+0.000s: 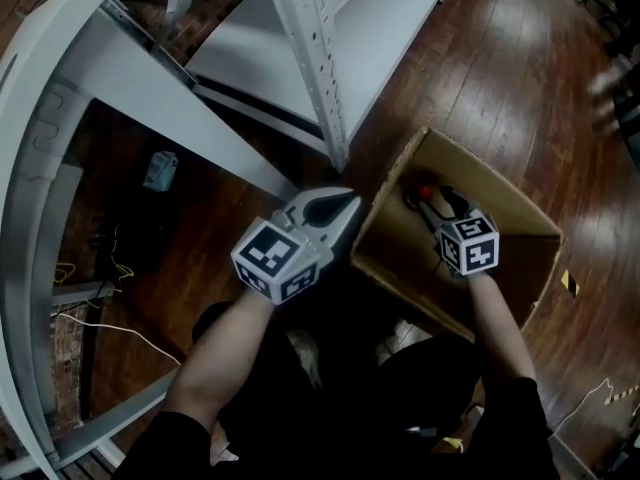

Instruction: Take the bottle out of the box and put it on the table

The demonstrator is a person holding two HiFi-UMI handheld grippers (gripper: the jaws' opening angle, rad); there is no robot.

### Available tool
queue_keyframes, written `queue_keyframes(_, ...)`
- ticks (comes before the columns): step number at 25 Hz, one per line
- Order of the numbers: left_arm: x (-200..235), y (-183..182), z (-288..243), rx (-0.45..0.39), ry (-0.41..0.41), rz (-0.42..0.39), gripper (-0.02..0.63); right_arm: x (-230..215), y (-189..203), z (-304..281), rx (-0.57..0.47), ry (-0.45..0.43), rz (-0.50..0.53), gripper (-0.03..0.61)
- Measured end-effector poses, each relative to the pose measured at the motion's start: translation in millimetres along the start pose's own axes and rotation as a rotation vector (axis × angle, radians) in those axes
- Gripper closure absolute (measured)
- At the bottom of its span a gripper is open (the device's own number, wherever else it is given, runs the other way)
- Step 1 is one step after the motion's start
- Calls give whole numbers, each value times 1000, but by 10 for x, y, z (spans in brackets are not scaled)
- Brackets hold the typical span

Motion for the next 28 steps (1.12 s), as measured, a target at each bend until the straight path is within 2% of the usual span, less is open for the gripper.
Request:
queue_keyframes(3,-44,39,-13,26,20,-120,609,-50,147,-159,23,35,2,345)
queue_keyframes(4,-58,58,-23,32,30,-136,609,-64,202,-207,36,44,7,301)
queue_keyframes(5,-62,77,-27,30,36,-136,609,-80,264,-254,55,50,11,276)
queue_keyframes(9,-17,147,21,32,29,-67,609,-157,530,-467,135,66,-18,275)
queue_keyframes(10,0,172,38,37,31,-56,609,-168,578,-520,152,67,-24,243)
queue_keyframes(12,36,198,72,38,31,-37,609,-182,646,-619,178,71,-14,235)
queue_keyframes(14,74,188,107,31,21,-12,609,-212,727,-725,201,81,-9,196)
queue_keyframes(17,162,185,161,20,6,-1,609,-233,854,-880,226,99,-59,195)
queue_keyframes(21,236,266,228,32,-2,-38,609,-312,1031,-983,190,128,-125,196)
queue_keyframes(25,303,331,321,52,-12,-41,609,-342,1166,-1058,198,125,-105,196)
queue_keyframes(28,339,385,390,76,-25,-30,609,-327,1225,-1115,184,132,-94,219)
Point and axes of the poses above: the fingertips, and each gripper's own axes: z backward along the fingers, x to its left, y out of its underside, the point moved 7 cm from there along z, backward along the fingers, and after that the axes turned 13 degrees about -x, right-handed, at the moved point
